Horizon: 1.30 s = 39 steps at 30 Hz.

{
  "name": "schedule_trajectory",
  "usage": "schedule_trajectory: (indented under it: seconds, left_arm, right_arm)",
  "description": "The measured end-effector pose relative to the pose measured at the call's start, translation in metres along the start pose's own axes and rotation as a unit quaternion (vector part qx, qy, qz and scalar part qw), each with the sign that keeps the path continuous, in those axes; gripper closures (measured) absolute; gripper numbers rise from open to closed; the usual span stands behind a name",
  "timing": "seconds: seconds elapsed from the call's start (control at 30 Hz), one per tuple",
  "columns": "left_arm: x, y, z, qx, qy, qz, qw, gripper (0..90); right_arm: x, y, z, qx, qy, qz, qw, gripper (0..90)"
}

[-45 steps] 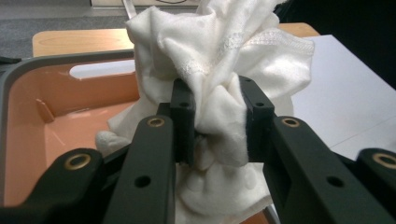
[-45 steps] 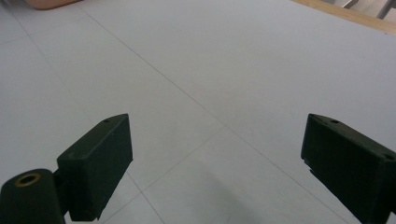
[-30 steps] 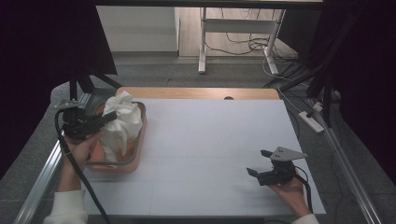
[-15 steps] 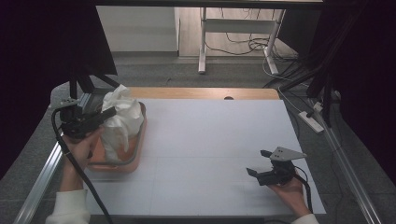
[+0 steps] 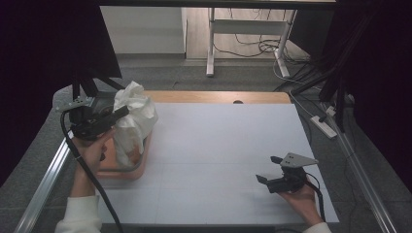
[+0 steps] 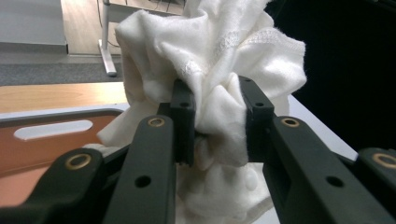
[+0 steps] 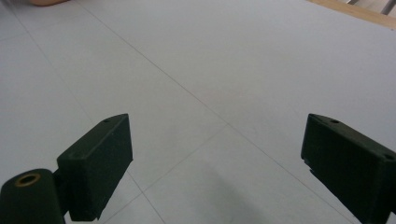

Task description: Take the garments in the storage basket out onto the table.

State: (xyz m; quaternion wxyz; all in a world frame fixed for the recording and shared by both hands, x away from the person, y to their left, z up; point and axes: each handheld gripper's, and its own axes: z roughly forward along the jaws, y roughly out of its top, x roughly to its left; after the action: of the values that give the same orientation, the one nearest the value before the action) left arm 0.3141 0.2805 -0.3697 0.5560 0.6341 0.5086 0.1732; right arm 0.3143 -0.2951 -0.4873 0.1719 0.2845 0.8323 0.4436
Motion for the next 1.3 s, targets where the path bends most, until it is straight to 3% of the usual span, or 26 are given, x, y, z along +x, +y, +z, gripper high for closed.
schedule_trajectory:
  seconds: [0.43,0.67,1.0,1.3]
  left_arm:
    - [-0.001,0.003,-0.009,-0.028,-0.015,-0.006,0.9995,71.3]
    - [-0.006,0.014,-0.007,-0.047,-0.031,-0.015,0.9983,71.4]
    - [-0.024,0.029,0.001,-0.050,-0.045,-0.001,0.9977,71.4]
    - [-0.032,0.037,0.004,-0.051,-0.062,0.002,0.9968,71.4]
  right_arm:
    - [0.000,-0.001,0.001,0.001,-0.001,0.002,1.0000,8.9]
    - [0.000,-0.001,0.000,0.000,-0.002,0.004,1.0000,8.9]
    - [-0.002,-0.002,-0.002,-0.002,-0.004,0.007,1.0000,8.9]
    - [-0.003,-0.002,-0.002,-0.002,-0.006,0.008,1.0000,8.9]
